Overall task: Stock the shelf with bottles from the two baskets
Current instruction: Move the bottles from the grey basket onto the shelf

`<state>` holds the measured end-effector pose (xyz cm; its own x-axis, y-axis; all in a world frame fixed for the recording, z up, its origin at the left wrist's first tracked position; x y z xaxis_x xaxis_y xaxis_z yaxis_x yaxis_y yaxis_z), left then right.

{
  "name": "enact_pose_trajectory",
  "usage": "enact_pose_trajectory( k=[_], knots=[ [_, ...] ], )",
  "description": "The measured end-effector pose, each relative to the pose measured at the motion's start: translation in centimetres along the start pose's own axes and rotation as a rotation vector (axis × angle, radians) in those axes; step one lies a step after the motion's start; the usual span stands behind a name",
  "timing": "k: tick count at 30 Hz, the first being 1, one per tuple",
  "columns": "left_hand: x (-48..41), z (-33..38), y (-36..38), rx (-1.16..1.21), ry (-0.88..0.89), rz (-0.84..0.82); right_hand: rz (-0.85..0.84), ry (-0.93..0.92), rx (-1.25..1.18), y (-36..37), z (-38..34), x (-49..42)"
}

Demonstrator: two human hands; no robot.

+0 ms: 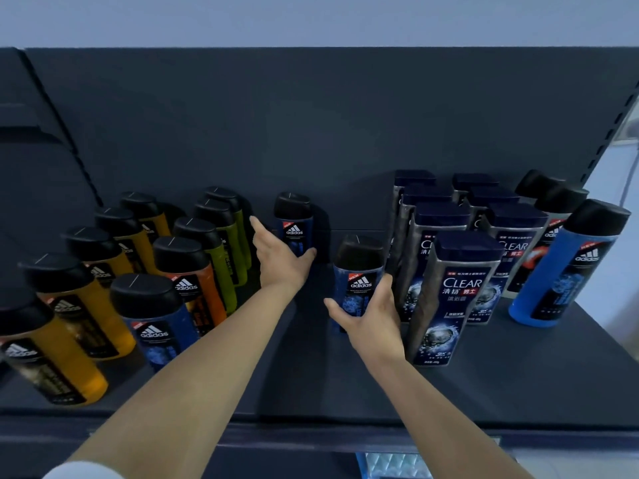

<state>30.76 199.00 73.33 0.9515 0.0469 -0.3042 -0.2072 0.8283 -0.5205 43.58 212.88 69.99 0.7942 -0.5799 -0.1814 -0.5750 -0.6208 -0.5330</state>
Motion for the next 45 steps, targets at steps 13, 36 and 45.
enact_pose_trajectory(
  k=[13, 36, 45],
  knots=[
    [5.9, -3.0, -2.1, 0.323, 0.208, -0.18, -0.134, -0.033, -0.041, 5.9, -4.3, -0.4],
    [-4.2, -4.0, 2.2, 0.577, -0.145, -0.249, -0.105, -0.022, -0.019, 8.0, -3.5, -2.0],
    [-3.1, -3.8, 0.1, 0.341, -0.09, -0.117, -0.09, -0.031, -0.024, 8.1, -3.7, -2.1]
  ],
)
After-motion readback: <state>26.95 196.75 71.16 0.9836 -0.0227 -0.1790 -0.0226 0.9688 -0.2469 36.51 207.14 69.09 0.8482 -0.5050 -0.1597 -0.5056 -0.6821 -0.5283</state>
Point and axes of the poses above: each hand's wrist, its own x-axis away from the middle knuckle, its own y-axis out of the palm, z = x × y, the point moved 6 cm from there along -x, towards the middle knuckle, and after that the axes turned 7 degrees about y, right-handed, at the moved point
